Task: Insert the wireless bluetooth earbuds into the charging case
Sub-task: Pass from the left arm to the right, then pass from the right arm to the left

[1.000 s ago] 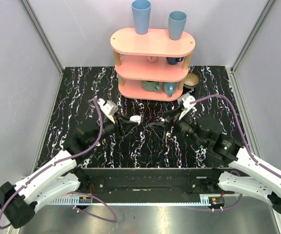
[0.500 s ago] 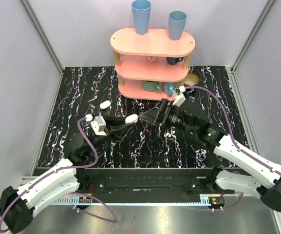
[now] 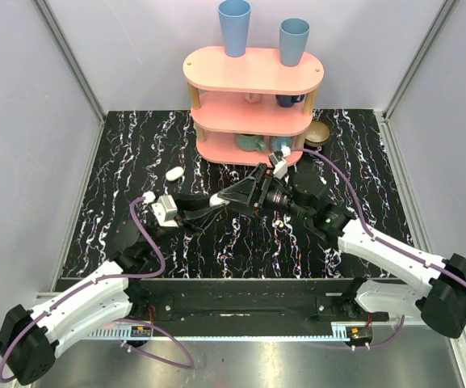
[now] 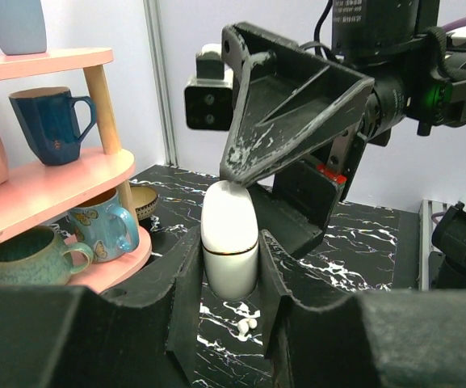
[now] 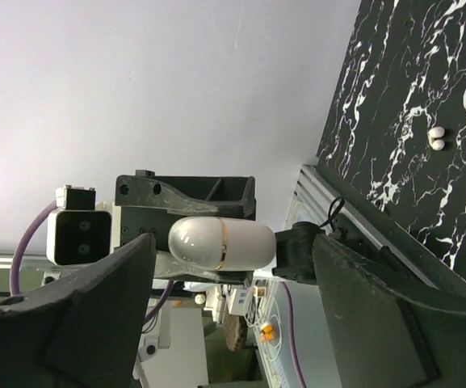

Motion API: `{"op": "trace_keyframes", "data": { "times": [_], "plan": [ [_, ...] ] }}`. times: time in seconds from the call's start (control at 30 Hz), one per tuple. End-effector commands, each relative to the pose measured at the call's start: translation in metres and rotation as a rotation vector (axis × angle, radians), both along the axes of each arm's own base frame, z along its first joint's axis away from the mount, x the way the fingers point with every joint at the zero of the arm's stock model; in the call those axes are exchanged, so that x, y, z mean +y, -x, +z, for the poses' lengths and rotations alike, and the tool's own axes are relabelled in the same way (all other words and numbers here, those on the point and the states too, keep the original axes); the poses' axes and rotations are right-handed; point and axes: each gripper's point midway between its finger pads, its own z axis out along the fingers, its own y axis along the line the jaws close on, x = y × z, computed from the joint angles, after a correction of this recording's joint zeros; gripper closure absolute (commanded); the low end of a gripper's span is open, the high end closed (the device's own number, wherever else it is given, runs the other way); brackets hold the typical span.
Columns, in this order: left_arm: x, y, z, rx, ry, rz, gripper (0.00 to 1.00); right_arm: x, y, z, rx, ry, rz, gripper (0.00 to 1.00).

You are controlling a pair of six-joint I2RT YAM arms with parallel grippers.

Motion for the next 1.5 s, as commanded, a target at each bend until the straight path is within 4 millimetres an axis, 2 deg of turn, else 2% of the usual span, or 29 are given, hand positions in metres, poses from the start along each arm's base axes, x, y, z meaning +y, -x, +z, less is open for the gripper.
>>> {"op": "trace_keyframes", "data": {
  "times": [0.0,0.1,0.33,0.5,0.63,0.67,0.77,0.8,0.83,0.87,0.93,1.1,1.27,1.47],
  "plan": [
    [0.0015,0.0068,0.0242,-0.087,0.044,-0.012,0.99,0.004,0.007,0.0226,-0.015,-0.105,0.054,0.18],
    [0.0014,0.0069,0.0241,-0.084,0.041,-0.012,0.99,0.002,0.0053,0.0219,-0.014,-0.106,0.039,0.21],
    [0.0,0.01,0.0239,-0.091,0.034,-0.029,0.96,0.0013,0.003,0.0216,-0.015,-0.114,0.027,0.4],
    [-0.0031,0.0126,0.023,-0.088,0.022,-0.053,0.95,0.003,0.0035,0.0224,-0.019,-0.126,0.035,0.39],
    [-0.0037,0.0137,0.0218,-0.087,0.018,-0.058,0.95,0.0037,0.0035,0.0222,-0.017,-0.131,0.039,0.44],
    [-0.0041,0.0139,0.0213,-0.087,0.016,-0.061,0.94,0.0039,0.004,0.0237,-0.02,-0.139,0.042,0.49],
    [-0.0049,0.0147,0.0211,-0.081,0.013,-0.069,0.88,0.0045,0.0045,0.0257,-0.02,-0.154,0.048,0.54],
    [-0.0054,0.0144,0.0201,-0.074,0.01,-0.07,0.85,0.0047,0.0047,0.0259,-0.02,-0.159,0.049,0.61],
    [-0.0056,0.0141,0.0203,-0.069,0.007,-0.07,0.8,0.0049,0.0057,0.0258,-0.016,-0.163,0.056,0.62],
    [-0.0065,0.0141,0.019,-0.064,0.0,-0.074,0.8,0.005,0.0057,0.0276,-0.021,-0.171,0.056,0.63],
    [-0.0072,0.0137,0.0178,-0.055,-0.008,-0.076,0.76,0.0051,0.006,0.0272,-0.016,-0.176,0.058,0.73],
    [-0.0068,0.0143,0.0192,-0.06,-0.002,-0.076,0.64,0.004,0.0063,0.0278,-0.003,-0.21,0.057,0.75],
    [-0.0046,0.0146,0.0217,-0.07,0.011,-0.068,0.57,0.0022,0.0059,0.028,0.013,-0.232,0.046,0.75],
    [-0.0031,0.016,0.0247,-0.082,0.023,-0.067,0.56,0.0009,0.0048,0.0274,0.027,-0.244,0.038,0.75]
  ]
}}
